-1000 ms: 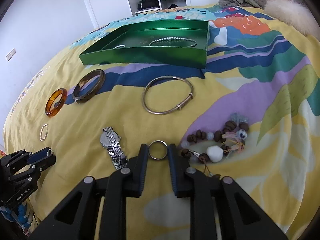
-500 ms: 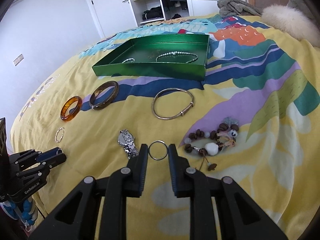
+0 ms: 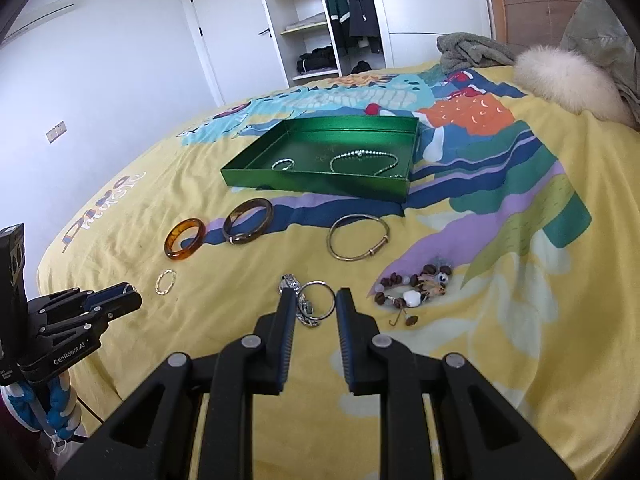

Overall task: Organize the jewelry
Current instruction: 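Carry the ring in the left tool while the right tool carries its ring to the tray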

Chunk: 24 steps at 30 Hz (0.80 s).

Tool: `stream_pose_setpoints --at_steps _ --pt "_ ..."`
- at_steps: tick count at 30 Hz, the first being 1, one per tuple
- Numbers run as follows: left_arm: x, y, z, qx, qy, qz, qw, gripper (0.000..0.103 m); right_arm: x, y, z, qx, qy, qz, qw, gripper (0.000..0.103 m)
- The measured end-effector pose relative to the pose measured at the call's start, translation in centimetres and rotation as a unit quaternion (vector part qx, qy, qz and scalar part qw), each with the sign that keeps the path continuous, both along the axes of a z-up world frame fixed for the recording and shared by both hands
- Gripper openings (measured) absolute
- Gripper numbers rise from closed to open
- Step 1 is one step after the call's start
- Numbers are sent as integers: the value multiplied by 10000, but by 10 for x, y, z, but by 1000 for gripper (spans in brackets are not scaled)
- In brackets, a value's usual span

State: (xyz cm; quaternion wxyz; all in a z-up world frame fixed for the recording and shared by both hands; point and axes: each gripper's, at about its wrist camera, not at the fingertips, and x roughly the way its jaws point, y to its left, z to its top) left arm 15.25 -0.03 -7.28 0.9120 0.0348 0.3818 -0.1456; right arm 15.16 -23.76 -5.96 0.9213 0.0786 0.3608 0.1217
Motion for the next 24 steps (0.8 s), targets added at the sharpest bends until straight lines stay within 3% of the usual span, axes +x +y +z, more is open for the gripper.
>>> stream_pose_setpoints --at_steps 13,24 --pt "-23 -4 52 -161 -500 -37 9986 17 -39 0 47 9 -547 19 9985 19" --pt "-14 -7 95 -363 -826 -55 9959 17 -44 -2 86 -12 -951 21 9955 19"
